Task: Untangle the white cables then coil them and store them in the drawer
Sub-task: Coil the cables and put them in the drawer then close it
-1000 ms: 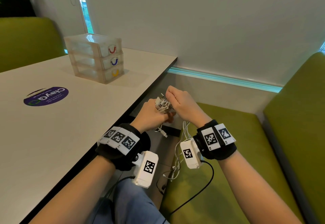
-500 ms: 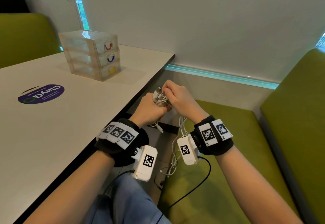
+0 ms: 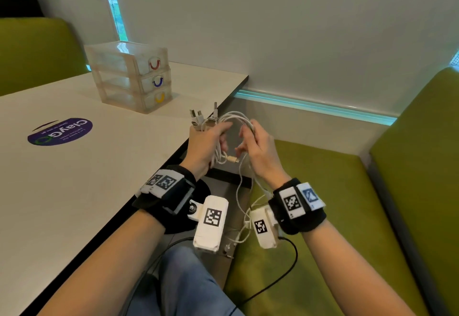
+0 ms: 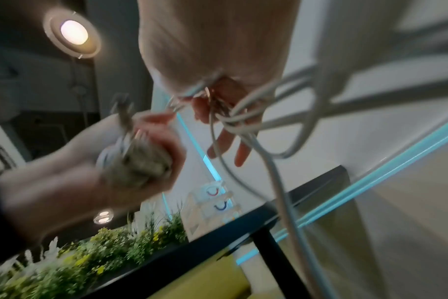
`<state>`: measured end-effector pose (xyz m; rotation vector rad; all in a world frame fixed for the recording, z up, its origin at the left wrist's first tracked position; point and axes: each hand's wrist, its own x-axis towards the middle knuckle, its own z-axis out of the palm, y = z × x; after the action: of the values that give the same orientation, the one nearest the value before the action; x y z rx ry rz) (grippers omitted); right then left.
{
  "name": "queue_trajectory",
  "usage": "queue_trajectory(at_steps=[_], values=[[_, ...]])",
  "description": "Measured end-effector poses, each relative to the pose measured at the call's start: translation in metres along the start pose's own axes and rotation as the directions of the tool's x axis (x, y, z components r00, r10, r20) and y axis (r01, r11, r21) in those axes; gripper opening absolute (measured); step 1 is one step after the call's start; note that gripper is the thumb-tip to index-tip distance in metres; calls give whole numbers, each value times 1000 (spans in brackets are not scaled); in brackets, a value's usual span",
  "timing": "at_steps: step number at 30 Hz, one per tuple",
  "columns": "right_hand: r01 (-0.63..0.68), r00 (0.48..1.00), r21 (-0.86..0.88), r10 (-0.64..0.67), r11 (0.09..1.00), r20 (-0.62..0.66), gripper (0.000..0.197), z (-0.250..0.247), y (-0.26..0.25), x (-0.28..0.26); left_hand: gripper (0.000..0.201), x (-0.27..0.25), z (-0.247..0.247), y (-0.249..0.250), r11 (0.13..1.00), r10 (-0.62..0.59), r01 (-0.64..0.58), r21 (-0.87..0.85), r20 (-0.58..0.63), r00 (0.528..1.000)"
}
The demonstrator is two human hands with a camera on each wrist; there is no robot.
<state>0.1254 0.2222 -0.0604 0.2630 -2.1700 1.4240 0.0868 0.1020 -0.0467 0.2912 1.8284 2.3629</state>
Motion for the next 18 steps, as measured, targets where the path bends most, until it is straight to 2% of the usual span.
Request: queue_trajectory(at_steps=[2,4,6,8,10,14,16,18], values=[[-19,1000,58,18,998,10,17,9,1,-8,20,-3,7,-1,996,81,-82,-38,-40,996],[-86,995,222,72,971,69,36,12,-1,-13,8,-6,10,-3,985,162,-167,-54,-82,983],[-187,975,325,133,927,180,52,10,-1,-15,9,-7,8,-3,979,181,-185,-81,-52,982],[-207,953,239,140,949,270,79,11,-1,-18,11,-10,7,-2,976,203,-200,-84,37,978],[-236,928,204,158,950,338,92,11,-2,-19,14,-14,9,0,971,237,-234,-42,134,962],[-285,870,86,220,955,442,78,6,-3,-18,11,-18,12,-1,949,234,-281,144,274,933],[-275,889,99,214,956,404,66,7,-5,-21,31,-17,11,-5,937,210,-289,197,345,915],[-257,915,176,181,950,359,69,9,-7,-23,49,-17,12,-5,909,204,-307,283,340,918]])
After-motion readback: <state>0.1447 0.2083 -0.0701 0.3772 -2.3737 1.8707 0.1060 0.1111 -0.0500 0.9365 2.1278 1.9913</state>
